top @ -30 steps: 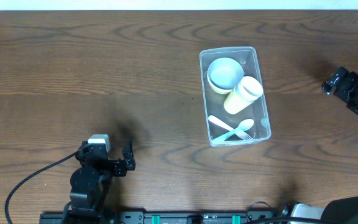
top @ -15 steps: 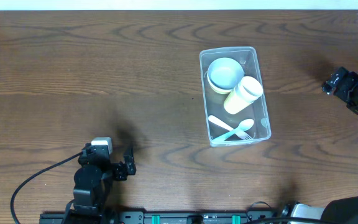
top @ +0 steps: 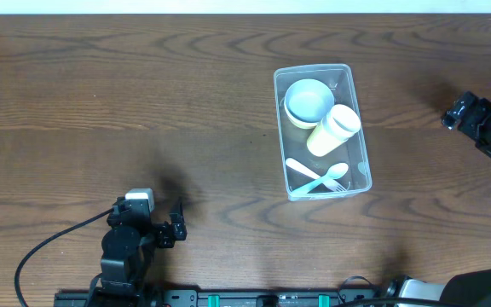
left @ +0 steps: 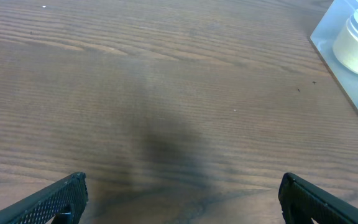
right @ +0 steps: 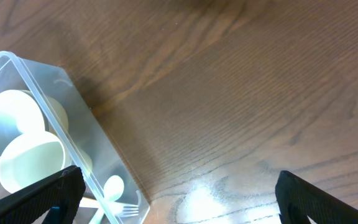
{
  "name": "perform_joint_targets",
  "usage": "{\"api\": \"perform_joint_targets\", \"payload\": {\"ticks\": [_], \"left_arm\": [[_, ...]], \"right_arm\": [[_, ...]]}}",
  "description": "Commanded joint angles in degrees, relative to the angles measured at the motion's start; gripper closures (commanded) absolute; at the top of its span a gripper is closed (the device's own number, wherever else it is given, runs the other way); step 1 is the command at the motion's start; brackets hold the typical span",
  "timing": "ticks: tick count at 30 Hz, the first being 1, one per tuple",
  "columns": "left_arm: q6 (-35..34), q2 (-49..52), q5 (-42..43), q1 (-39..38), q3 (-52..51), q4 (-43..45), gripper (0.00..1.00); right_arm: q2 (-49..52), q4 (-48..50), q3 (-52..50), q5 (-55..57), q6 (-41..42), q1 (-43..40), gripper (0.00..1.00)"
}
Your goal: Pack container
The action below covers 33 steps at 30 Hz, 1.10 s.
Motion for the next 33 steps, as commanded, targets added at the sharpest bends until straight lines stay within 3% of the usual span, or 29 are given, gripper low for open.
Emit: {"api": "perform_joint_targets", "payload": {"ticks": [1, 8, 13, 23, 33], "left_arm": [[-0.1, -0.4, 0.6, 0.3, -0.1, 0.0, 0.02], [-0.1, -0.4, 0.6, 0.3, -0.1, 0.0, 0.02], [-0.1, -0.4, 0.6, 0.3, -0.1, 0.0, 0.02], [-0.1, -0.4, 0.6, 0.3, -0.1, 0.0, 0.02], [-0.1, -0.4, 0.6, 0.3, -0.1, 0.0, 0.02]], "right_arm": [[-4.4, 0.0, 0.0, 0.2, -0.8, 2.4, 0.01], [-17.0, -0.6, -1.8, 2.2, -2.4, 19.1, 0.01], [-28.4, 4.7, -11.4, 9.2, -6.3, 29.1, 0.01], [-54.3, 30.9, -45.2, 7.0, -16.9, 30.4, 0.01], [-70.2, 34.1, -62.3, 7.0, -21.4, 29.7, 0.01]]}}
